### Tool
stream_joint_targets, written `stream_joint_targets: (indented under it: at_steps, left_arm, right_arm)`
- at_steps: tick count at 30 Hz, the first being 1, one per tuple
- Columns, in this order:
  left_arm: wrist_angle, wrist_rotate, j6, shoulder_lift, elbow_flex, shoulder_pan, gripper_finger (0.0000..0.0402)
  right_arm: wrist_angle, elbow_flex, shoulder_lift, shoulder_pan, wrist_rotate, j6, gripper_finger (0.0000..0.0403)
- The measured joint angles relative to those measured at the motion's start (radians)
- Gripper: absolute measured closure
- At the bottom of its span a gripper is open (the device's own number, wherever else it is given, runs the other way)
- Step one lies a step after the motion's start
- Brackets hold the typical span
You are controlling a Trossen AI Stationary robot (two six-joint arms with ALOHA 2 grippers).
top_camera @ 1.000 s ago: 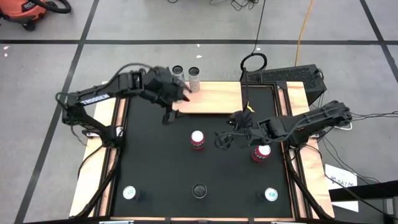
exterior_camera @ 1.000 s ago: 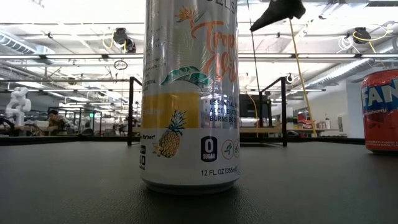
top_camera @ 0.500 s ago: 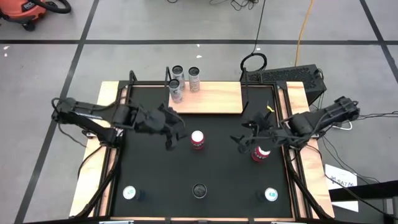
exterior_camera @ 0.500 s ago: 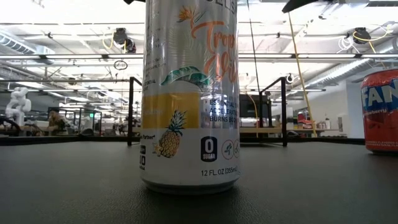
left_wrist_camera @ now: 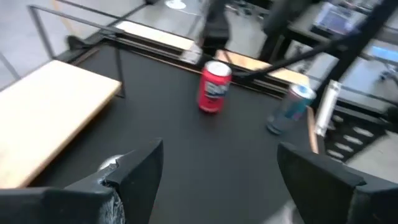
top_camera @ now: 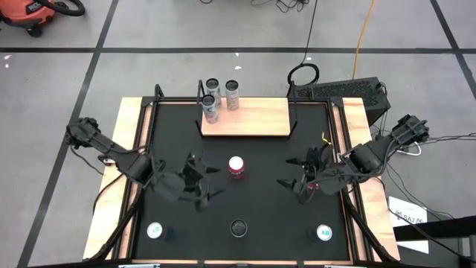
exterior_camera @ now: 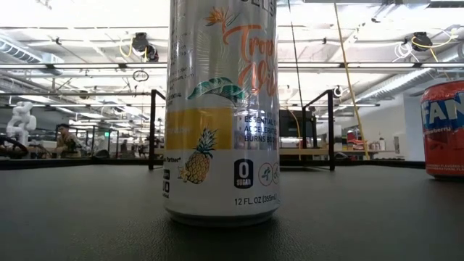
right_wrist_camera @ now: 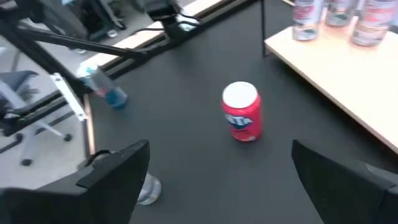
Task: Place canned beverage on shelf
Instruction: Put the white yellow soda can on the shelf aligned with the other white yellow soda can on the shelf
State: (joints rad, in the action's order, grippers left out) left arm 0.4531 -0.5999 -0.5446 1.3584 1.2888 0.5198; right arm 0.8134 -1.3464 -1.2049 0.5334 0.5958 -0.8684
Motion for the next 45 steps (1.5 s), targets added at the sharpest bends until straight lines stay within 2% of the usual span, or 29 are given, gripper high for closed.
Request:
stream_joint_targets:
  at_steps: [7, 14, 17, 20, 23, 27, 31, 36, 40, 45]
  left_arm:
    - [0.021, 0.104, 0.000, -0.004, 0.000, 0.098, 0.0089]
    - [0.080, 0.161, 0.030, -0.004, 0.000, 0.125, 0.0089]
    - [0.019, 0.153, 0.063, 0.009, 0.001, 0.108, 0.0089]
    - [-0.077, 0.202, 0.178, 0.054, 0.001, 0.088, 0.0089]
    - [-0.158, 0.232, 0.243, 0.102, 0.002, 0.078, 0.0089]
    - [-0.176, 0.233, 0.243, 0.155, 0.002, 0.068, 0.0089]
    - [-0.226, 0.238, 0.236, 0.214, 0.001, 0.070, 0.0089]
    - [-0.258, 0.308, 0.213, 0.281, 0.001, 0.074, 0.0089]
    - [-0.265, 0.309, 0.136, 0.295, 0.001, 0.076, 0.0089]
    - [-0.262, 0.308, 0.131, 0.299, 0.001, 0.076, 0.0089]
  right_arm:
    - [-0.032, 0.000, -0.007, 0.047, 0.001, 0.002, 0.0023]
    - [-0.053, 0.000, -0.063, 0.063, 0.006, -0.006, 0.0023]
    - [-0.065, 0.000, -0.106, 0.051, 0.005, 0.014, 0.0023]
    - [-0.061, 0.000, -0.142, 0.040, 0.005, 0.018, 0.0023]
    - [-0.062, 0.000, -0.152, 0.023, 0.007, -0.059, 0.0023]
    - [-0.062, 0.000, -0.149, 0.019, 0.059, -0.128, 0.0023]
    - [-0.060, 0.000, -0.143, 0.020, 0.059, -0.161, 0.0023]
    - [-0.034, 0.000, -0.144, 0.031, 0.058, -0.166, 0.0023]
    - [-0.027, 0.000, -0.144, 0.031, 0.059, -0.166, 0.0023]
    - [-0.019, 0.000, -0.145, 0.031, 0.062, -0.183, 0.0023]
